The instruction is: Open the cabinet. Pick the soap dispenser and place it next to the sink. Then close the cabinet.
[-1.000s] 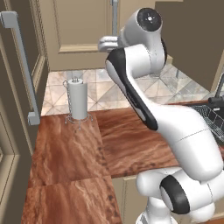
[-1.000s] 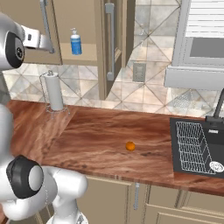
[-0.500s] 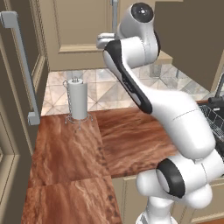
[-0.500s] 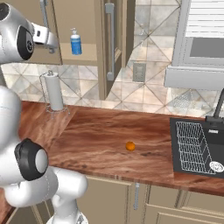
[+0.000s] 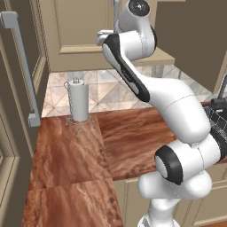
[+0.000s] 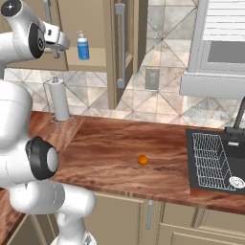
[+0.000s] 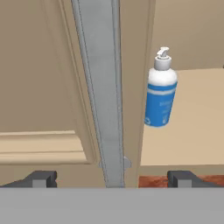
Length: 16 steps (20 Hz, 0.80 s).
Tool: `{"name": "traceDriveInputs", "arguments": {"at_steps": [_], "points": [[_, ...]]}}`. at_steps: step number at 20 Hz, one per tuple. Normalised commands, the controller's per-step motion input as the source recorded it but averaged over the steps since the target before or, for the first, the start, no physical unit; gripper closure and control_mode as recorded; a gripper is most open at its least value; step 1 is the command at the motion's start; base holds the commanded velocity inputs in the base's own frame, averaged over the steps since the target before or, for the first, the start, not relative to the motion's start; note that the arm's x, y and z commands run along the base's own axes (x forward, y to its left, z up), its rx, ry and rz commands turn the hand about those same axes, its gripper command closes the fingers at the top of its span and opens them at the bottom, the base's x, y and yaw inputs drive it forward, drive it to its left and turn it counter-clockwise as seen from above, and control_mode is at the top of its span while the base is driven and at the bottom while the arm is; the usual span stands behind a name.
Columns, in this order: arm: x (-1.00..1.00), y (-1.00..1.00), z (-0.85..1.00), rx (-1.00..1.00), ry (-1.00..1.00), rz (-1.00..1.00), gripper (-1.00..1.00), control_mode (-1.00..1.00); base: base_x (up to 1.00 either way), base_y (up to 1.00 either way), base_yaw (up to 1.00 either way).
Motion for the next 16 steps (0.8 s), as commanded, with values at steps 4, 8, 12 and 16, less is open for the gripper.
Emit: {"name": "traceDriveInputs", "arguments": {"at_steps": [4,8,12,16], "points": [[0.34,0.00,-0.09,0.00,0.00,0.00,-1.00,-1.00,0.00,0.00,0.00],[0.28,0.00,-0.09,0.00,0.00,0.00,-1.00,-1.00,0.00,0.00,0.00],[0.19,0.00,-0.06,0.00,0.00,0.00,-1.00,-1.00,0.00,0.00,0.00],[0.10,0.00,-0.03,0.00,0.00,0.00,-1.00,-1.00,0.00,0.00,0.00]]}}
